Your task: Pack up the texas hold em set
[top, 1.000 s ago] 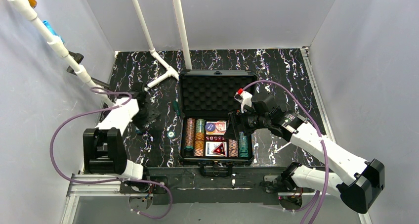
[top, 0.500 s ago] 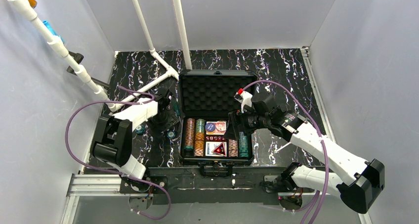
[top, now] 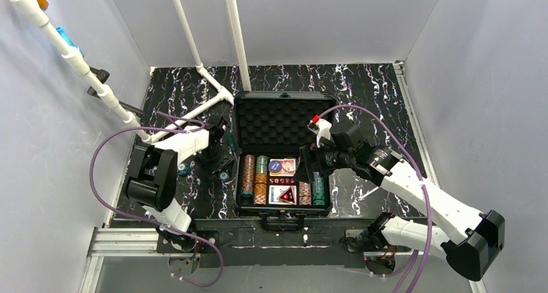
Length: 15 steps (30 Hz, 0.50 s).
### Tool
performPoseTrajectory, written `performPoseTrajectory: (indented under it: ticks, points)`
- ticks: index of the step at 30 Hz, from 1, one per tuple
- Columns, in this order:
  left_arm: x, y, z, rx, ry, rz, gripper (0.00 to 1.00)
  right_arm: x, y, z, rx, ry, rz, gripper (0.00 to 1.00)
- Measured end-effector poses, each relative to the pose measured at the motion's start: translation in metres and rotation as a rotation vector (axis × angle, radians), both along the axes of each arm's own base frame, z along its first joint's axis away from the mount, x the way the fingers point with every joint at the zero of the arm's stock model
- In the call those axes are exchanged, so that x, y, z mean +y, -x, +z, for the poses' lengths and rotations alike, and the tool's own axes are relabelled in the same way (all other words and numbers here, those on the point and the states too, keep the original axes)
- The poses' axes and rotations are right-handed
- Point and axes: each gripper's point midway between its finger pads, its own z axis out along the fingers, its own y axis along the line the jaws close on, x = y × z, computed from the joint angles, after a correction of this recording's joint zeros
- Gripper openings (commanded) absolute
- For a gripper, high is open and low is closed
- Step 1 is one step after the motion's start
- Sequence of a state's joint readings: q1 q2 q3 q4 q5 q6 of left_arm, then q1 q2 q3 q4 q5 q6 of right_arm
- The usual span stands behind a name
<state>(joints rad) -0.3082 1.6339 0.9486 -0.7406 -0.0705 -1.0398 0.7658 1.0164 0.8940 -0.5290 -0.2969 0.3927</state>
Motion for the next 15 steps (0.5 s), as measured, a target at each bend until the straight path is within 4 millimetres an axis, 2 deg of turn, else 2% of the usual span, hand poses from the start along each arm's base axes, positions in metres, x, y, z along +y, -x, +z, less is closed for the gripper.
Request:
performPoseTrajectory:
  ticks: [15]
  points:
    - [0.0015, -0.0010, 0.0005, -0.005, -0.032, -0.002, 0.34, -0.0005, -0.0005, -0.0004, -0.003, 0.003, -0.001, 0.86]
